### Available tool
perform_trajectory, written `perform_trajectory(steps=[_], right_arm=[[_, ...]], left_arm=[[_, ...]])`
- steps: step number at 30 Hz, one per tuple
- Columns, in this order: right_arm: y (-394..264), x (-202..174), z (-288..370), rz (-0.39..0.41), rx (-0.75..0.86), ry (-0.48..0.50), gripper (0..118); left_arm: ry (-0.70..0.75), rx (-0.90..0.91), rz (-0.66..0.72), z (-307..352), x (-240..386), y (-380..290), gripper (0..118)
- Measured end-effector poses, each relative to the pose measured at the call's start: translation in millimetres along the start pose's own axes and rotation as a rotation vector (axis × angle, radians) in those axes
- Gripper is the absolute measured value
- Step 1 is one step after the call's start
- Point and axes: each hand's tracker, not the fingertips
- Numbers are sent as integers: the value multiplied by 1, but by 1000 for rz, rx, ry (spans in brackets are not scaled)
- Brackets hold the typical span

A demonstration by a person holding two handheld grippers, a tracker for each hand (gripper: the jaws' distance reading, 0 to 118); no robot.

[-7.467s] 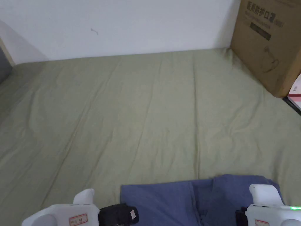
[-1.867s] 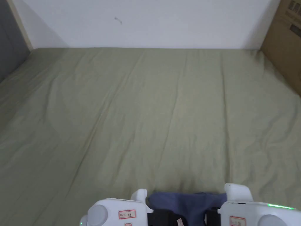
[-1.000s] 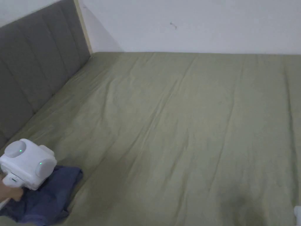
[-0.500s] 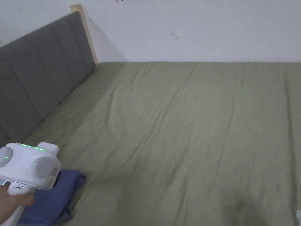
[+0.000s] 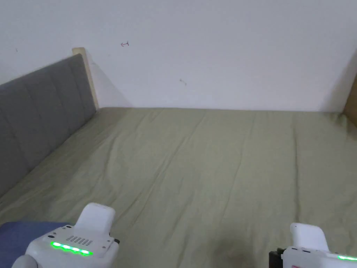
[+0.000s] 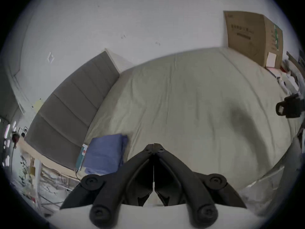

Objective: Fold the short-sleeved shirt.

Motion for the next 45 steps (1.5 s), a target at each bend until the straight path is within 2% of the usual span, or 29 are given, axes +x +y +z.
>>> perform_trajectory(steps=[3, 5, 7, 11, 16, 20, 22, 24, 25, 28, 29, 31, 32, 33, 34, 38, 41, 45], right_arm=[[11, -12, 20, 55, 80, -50, 1], [20, -17, 35, 61, 123, -53, 1], [29, -20, 54, 72, 191, -49, 1], [43, -27, 94, 112, 340, -122, 1], [56, -31, 143, 94, 479, -153, 1], [54, -31, 168, 99, 566, -246, 1], [49, -27, 179, 93, 598, -226, 1], [43, -26, 186, 96, 638, -249, 2], [40, -26, 189, 96, 666, -277, 2], [34, -28, 193, 117, 721, -326, 3], [33, -29, 194, 113, 726, -322, 6], [33, -28, 194, 107, 740, -313, 23], [33, -29, 194, 101, 746, -317, 42], [32, -30, 193, 102, 756, -318, 63], [32, -31, 192, 103, 758, -324, 86], [27, -38, 187, 134, 809, -390, 118], [29, -43, 187, 154, 810, -406, 118], [32, -43, 187, 168, 809, -381, 118]], left_arm=[[-77, 62, 160, 23, 11, 12, 0], [-127, 80, 232, 33, 13, 22, 0], [-83, 116, 204, 49, 24, 33, 0], [26, 284, 188, 84, 43, 46, 0], [93, 393, 152, 118, 67, 65, 0], [1, 429, 219, 135, 72, 77, 0], [-15, 450, 229, 141, 74, 81, 0], [18, 494, 241, 146, 78, 81, 1], [26, 510, 242, 147, 79, 81, 4], [26, 541, 269, 150, 80, 79, 23], [22, 547, 283, 151, 80, 78, 35], [-9, 579, 300, 152, 78, 76, 61], [-12, 581, 308, 153, 78, 75, 81], [-24, 595, 311, 152, 78, 73, 93], [-21, 597, 311, 151, 78, 73, 99], [40, 617, 246, 151, 87, 75, 104], [30, 581, 170, 149, 95, 79, 104], [-16, 546, 164, 144, 101, 83, 104]])
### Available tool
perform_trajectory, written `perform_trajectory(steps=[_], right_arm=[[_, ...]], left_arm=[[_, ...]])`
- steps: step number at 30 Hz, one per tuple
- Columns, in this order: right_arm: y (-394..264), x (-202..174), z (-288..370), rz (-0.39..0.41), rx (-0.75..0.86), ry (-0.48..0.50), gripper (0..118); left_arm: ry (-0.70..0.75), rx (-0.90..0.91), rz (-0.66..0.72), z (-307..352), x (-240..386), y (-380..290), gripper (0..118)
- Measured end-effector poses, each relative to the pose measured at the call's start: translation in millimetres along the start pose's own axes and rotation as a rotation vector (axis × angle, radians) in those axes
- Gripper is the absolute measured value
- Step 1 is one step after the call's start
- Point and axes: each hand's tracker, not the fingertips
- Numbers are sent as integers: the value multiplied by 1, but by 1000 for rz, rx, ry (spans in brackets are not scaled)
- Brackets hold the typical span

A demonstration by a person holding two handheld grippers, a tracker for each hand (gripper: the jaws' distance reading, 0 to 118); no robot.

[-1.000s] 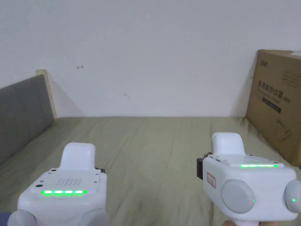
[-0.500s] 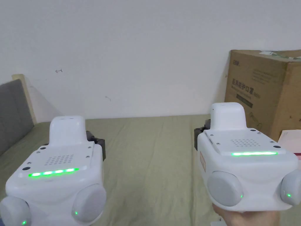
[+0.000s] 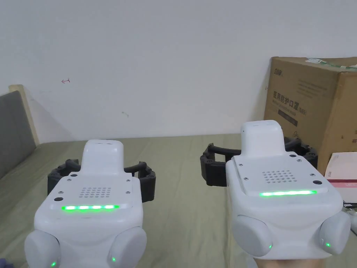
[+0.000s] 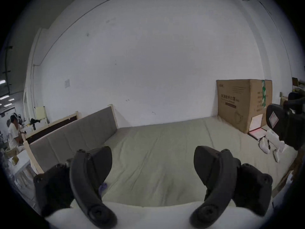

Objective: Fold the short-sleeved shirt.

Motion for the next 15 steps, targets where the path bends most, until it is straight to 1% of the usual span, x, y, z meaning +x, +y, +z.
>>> perform_trajectory(steps=[2, 5, 10, 11, 13, 15], right_arm=[[0, 0, -1, 12, -3, 0, 118], [-3, 0, -6, 23, -13, -8, 118], [-6, 6, -12, -19, -34, 14, 118], [-7, 6, -13, -20, -36, 13, 118], [-7, 6, -16, -15, -41, 7, 118], [-8, 6, -19, -15, -48, 8, 118]], left_arm=[[-31, -6, 21, -1, -1, 0, 104], [-25, -7, 45, -1, 0, 4, 104], [-70, -5, 33, -6, 2, 5, 104], [-57, -4, 28, -7, 4, 5, 104], [23, 10, -9, -3, 10, 5, 104], [61, 49, 26, 4, 12, 3, 106]])
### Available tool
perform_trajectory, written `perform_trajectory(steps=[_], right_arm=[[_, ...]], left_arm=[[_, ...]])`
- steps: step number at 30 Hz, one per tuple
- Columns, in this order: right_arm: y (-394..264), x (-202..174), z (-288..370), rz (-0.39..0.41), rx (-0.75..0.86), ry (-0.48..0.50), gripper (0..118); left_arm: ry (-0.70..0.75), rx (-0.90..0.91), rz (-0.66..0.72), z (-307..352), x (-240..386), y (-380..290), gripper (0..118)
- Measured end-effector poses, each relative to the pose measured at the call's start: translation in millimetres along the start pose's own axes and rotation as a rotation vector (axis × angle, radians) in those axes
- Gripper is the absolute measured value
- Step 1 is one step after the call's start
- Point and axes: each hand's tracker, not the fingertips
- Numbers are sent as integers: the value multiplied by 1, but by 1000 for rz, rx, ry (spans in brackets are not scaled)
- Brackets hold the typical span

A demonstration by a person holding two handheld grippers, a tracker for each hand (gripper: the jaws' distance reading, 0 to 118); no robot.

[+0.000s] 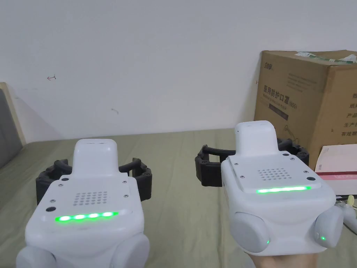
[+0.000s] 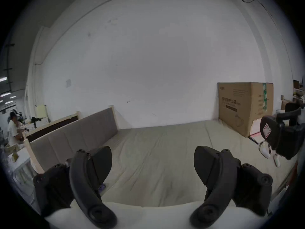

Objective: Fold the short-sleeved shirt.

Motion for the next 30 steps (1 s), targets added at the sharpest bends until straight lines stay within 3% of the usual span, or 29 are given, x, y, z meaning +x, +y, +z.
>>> perform_trajectory(steps=[7, 12, 20, 24, 30], right_arm=[[-5, 1, -8, 12, -22, -20, 118], [-6, 3, -12, -12, -45, -8, 118], [-9, 4, -16, -12, -53, -17, 118], [-9, 5, -18, -25, -62, -10, 118], [-9, 8, -20, -30, -67, -12, 118]], left_arm=[[-96, 35, -22, -1, -1, 4, 108], [-120, -12, 51, -10, -4, 7, 108], [-59, -36, -13, -20, 3, 7, 108], [-158, -109, 36, -23, -3, 10, 108], [-140, -8, 22, -14, -4, 5, 109]])
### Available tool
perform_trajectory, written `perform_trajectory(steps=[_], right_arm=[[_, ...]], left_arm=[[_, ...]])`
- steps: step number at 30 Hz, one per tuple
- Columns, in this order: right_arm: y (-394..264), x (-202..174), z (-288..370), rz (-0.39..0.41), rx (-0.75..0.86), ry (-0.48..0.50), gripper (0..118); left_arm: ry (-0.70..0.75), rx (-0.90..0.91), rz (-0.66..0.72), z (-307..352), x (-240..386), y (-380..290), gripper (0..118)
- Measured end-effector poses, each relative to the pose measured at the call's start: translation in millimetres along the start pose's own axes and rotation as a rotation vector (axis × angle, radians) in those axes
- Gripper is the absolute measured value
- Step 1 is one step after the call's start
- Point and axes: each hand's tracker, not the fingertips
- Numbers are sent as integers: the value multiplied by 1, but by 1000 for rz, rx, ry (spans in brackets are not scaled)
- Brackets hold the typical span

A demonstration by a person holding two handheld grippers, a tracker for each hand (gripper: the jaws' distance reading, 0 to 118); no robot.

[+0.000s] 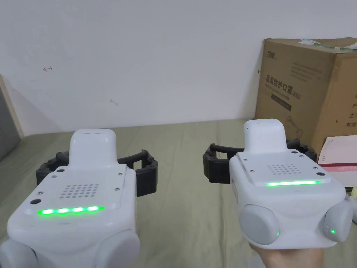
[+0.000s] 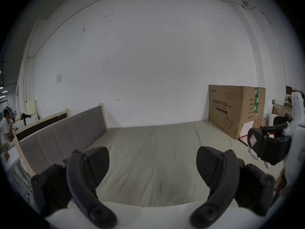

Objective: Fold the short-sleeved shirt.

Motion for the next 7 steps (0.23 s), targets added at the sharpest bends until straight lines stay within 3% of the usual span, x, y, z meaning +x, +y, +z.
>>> perform_trajectory(steps=[7], right_arm=[[-2, 0, -1, -2, -6, -2, 118]], left_arm=[[25, -25, -11, -6, 1, -2, 109]])
